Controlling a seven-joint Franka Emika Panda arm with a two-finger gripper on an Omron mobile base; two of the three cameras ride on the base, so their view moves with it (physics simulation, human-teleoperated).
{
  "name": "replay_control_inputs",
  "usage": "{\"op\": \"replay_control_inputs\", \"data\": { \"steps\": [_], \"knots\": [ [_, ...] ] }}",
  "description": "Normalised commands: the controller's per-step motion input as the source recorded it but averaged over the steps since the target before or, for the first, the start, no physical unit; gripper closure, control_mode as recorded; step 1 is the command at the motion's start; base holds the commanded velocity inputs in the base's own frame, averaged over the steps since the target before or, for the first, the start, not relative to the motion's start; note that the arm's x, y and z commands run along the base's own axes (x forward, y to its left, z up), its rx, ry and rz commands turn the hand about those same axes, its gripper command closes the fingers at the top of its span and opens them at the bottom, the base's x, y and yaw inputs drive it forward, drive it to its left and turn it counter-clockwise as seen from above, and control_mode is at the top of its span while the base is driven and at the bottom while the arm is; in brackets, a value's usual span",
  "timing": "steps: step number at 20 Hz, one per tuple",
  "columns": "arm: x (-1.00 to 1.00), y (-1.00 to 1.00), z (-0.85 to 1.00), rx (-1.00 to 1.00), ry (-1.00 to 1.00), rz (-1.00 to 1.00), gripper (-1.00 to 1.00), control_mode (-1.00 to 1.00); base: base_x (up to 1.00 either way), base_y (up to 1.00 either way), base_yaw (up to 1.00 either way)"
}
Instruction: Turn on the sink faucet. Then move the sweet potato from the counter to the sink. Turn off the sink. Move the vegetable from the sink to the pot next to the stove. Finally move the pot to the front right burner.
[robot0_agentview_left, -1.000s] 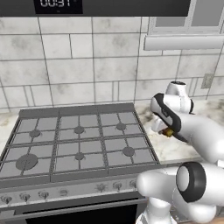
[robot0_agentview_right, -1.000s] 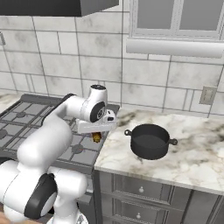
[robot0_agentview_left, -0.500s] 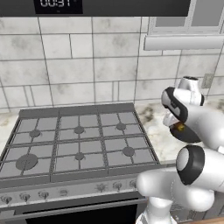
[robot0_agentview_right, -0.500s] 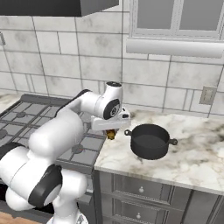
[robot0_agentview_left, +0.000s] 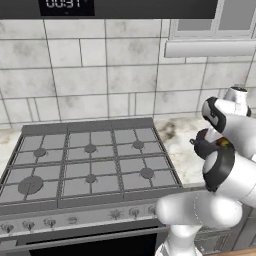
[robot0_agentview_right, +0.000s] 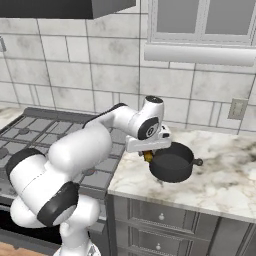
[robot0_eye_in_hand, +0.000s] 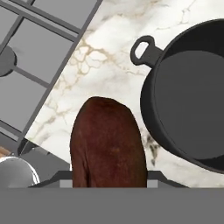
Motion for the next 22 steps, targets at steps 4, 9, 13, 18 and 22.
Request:
{"op": "replay_control_inputs", "data": {
  "steps": [4,9,13,18,22],
  "knots": [
    [0.19,-0.67,0.0,0.0,0.0,0.0,1.0,-1.0,0.0,0.0,0.0],
    [0.38,-0.36,-0.03,0.0,0.03,0.0,1.0,-1.0,0.0,0.0,0.0],
    [0.52,-0.02,-0.22,0.0,0.07,0.0,1.0,-1.0,0.0,0.0,0.0],
    [0.46,-0.1,-0.38,0.0,0.02,0.0,1.0,-1.0,0.0,0.0,0.0],
    [0.41,-0.31,-0.3,0.0,0.0,0.0,1.0,-1.0,0.0,0.0,0.0]
  ]
}}
